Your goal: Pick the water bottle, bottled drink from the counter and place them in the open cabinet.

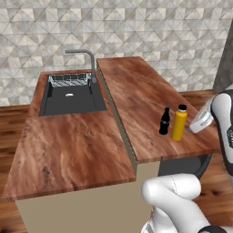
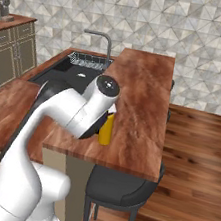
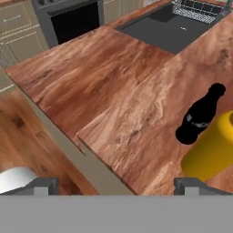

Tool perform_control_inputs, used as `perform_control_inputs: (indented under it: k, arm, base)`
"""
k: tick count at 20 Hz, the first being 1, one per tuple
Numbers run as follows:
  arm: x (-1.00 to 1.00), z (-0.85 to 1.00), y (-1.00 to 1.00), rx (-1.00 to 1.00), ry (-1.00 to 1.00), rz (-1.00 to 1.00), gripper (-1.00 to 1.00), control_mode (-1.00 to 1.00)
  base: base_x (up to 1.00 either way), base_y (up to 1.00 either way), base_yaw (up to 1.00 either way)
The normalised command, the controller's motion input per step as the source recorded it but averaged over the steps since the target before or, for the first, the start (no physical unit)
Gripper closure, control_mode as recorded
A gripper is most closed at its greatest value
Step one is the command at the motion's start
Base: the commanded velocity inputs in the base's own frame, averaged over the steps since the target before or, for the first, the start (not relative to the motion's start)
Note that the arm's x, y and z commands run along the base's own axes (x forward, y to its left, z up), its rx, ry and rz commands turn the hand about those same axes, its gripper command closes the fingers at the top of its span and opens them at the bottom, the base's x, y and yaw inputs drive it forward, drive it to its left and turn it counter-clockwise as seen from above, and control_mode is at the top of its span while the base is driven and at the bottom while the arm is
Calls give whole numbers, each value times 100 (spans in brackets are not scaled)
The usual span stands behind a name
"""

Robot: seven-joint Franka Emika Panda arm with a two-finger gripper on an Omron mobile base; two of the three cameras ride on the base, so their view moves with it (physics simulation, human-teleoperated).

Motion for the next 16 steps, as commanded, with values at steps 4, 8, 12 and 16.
perform_control_inputs:
  k: [4,8,12,16]
  arm:
    - [0,-12,-20,6,-11,7,-100,-100]
    - [0,-8,-29,14,0,0,-100,-100]
    - [0,-7,-30,18,0,0,-100,-100]
    - [0,-7,-24,18,0,0,-100,-100]
  base:
    - [0,0,0]
    - [0,0,0]
    - [0,0,0]
    - [0,0,0]
